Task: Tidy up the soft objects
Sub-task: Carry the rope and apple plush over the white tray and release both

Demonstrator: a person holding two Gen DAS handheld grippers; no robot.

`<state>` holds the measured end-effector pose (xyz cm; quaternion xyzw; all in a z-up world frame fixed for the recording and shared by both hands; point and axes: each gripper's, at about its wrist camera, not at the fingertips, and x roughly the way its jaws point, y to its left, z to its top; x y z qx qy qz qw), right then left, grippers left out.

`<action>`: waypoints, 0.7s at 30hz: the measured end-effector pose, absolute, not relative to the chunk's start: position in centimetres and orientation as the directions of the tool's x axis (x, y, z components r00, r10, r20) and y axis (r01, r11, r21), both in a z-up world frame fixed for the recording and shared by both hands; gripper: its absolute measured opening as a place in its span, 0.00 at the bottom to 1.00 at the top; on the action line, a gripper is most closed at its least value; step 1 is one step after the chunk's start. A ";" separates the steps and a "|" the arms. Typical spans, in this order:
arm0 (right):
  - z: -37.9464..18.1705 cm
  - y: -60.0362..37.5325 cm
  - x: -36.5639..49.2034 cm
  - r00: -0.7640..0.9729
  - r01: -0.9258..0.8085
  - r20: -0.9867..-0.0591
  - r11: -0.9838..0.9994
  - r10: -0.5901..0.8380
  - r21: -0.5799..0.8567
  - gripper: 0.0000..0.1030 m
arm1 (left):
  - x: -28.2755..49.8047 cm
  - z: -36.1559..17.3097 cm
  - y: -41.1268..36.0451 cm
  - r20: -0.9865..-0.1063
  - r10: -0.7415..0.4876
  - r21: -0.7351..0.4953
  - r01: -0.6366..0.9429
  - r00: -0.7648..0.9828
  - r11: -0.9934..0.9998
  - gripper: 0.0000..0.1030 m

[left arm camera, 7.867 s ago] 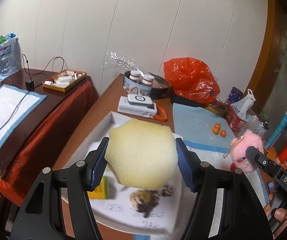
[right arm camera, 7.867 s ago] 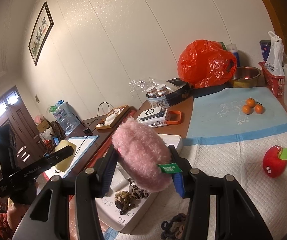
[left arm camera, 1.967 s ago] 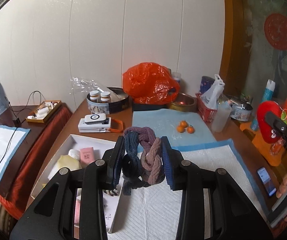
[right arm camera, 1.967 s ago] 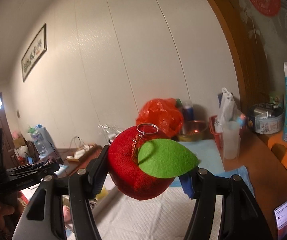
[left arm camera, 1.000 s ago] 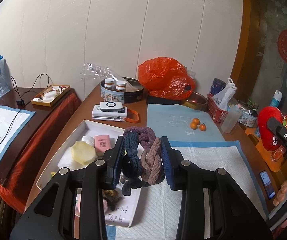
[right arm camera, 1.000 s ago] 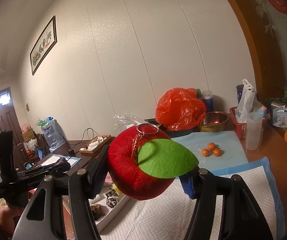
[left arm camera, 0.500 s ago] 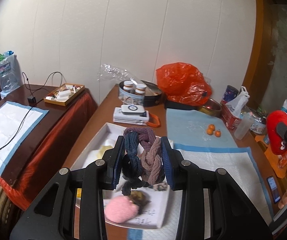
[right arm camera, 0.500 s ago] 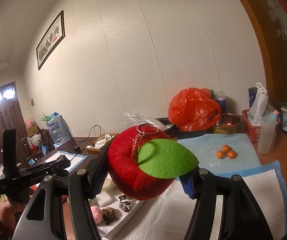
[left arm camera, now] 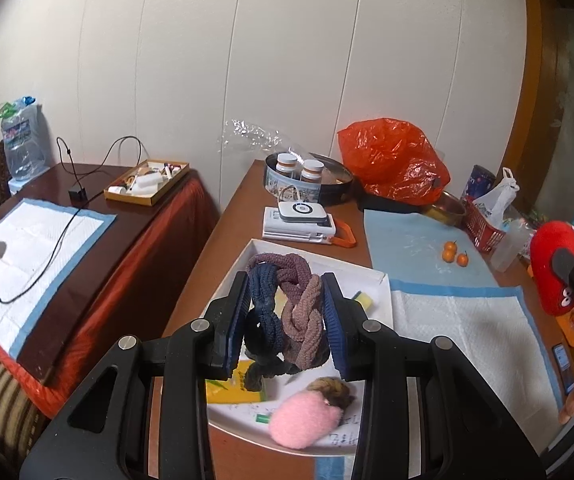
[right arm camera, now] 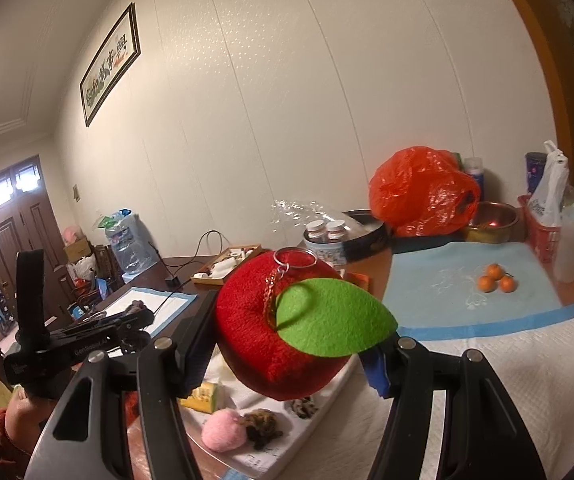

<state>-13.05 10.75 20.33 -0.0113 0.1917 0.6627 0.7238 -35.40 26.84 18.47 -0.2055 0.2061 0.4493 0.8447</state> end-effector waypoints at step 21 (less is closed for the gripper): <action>18.1 17.8 -16.8 0.032 -0.970 -0.404 0.126 0.914 0.206 0.61 | -33.5 14.3 33.1 -0.603 0.600 -0.164 -0.817 0.526 0.552 0.34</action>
